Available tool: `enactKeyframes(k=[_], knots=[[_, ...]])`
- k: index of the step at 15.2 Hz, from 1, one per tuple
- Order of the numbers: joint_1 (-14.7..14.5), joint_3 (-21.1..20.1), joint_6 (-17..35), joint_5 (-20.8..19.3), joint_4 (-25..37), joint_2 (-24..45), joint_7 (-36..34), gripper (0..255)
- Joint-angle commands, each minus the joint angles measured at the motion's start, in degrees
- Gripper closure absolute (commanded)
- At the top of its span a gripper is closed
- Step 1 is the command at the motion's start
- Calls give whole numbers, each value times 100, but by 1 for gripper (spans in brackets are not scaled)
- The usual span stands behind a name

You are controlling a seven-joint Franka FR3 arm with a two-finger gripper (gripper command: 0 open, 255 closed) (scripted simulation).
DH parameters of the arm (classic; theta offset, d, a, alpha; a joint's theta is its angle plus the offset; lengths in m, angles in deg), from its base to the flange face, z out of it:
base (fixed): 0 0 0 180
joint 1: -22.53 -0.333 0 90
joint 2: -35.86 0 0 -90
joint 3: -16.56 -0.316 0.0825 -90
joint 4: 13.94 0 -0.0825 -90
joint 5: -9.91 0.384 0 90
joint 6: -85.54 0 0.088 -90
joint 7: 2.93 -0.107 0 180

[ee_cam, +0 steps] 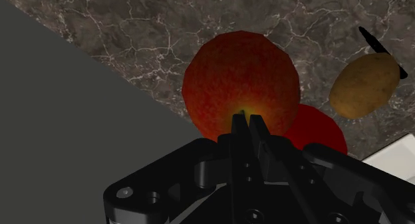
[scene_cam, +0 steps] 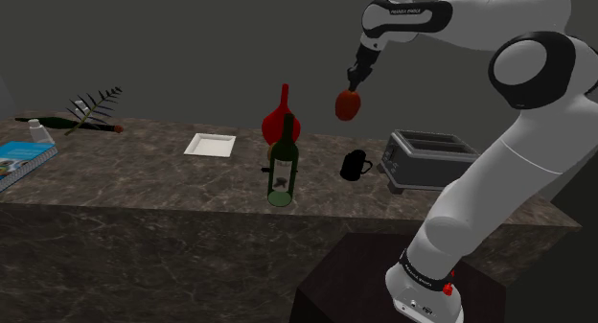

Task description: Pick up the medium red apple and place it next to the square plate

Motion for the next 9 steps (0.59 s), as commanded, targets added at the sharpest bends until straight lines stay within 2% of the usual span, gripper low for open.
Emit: enactKeyframes(k=[1,9], knots=[[-98,-153,-14,0,77,69,-263,255],[-520,-712,-43,21,539,552,-1240,255]])
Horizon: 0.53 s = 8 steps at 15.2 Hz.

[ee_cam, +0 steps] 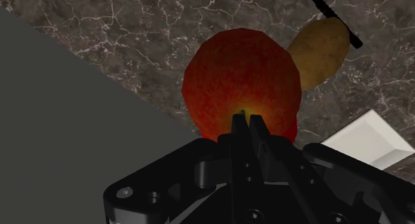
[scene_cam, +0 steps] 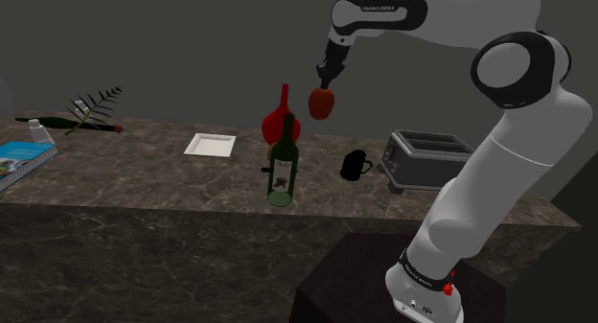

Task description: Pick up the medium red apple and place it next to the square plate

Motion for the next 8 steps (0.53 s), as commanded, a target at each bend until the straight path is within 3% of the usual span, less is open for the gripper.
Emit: enactKeyframes(k=[1,8], knots=[[-104,-130,-11,-9,113,111,-247,255],[-462,-514,-180,25,963,842,-995,255]])
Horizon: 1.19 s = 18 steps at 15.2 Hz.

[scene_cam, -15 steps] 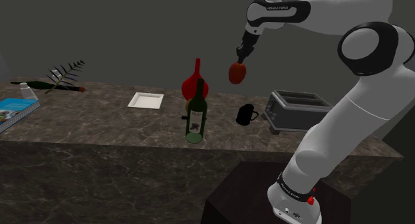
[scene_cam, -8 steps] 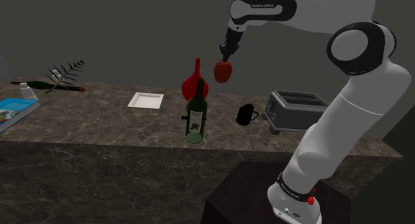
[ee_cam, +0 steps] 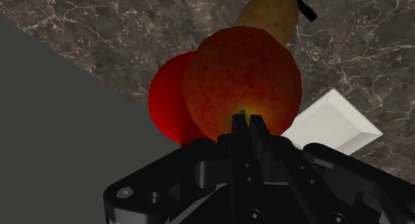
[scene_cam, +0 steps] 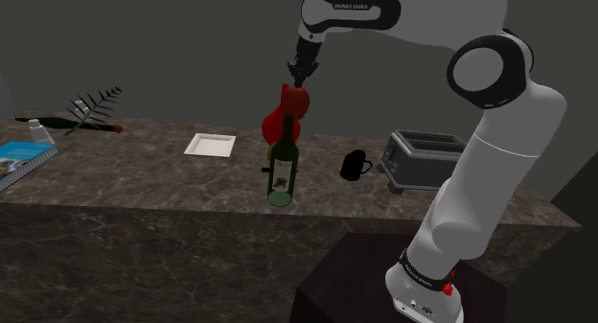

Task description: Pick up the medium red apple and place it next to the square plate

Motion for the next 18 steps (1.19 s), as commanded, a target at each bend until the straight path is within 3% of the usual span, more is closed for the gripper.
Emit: enactKeyframes(k=[1,9,12,14,18], knots=[[-93,-90,-54,11,278,236,-193,255],[-470,-400,-552,44,1963,1480,-917,255],[-593,-485,-883,65,2908,2116,-1152,255],[-666,-542,-1248,91,3868,2727,-1313,255],[-706,-539,-810,60,3226,2524,-1346,255]])
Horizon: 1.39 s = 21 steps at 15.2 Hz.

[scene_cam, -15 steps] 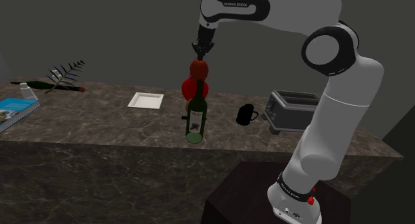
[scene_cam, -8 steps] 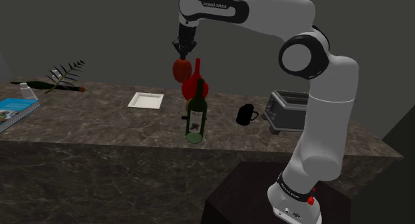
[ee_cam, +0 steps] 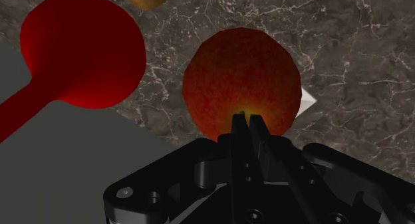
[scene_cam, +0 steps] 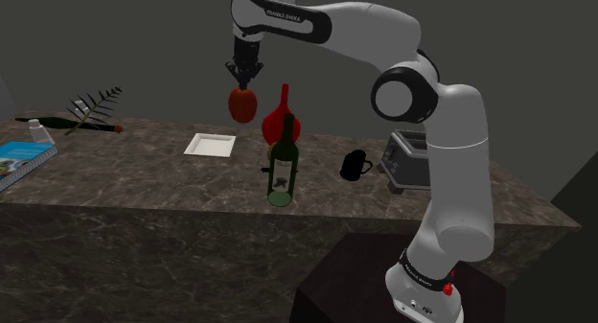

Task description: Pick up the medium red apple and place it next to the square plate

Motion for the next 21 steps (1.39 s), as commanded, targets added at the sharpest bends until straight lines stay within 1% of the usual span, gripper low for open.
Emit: enactKeyframes(k=[1,10,21], knots=[[-10,1,170,-8,-208,-43,-13,255],[-58,1,982,-50,-1230,-251,-75,255],[-83,-2,1840,-74,-2113,-274,-138,255]])
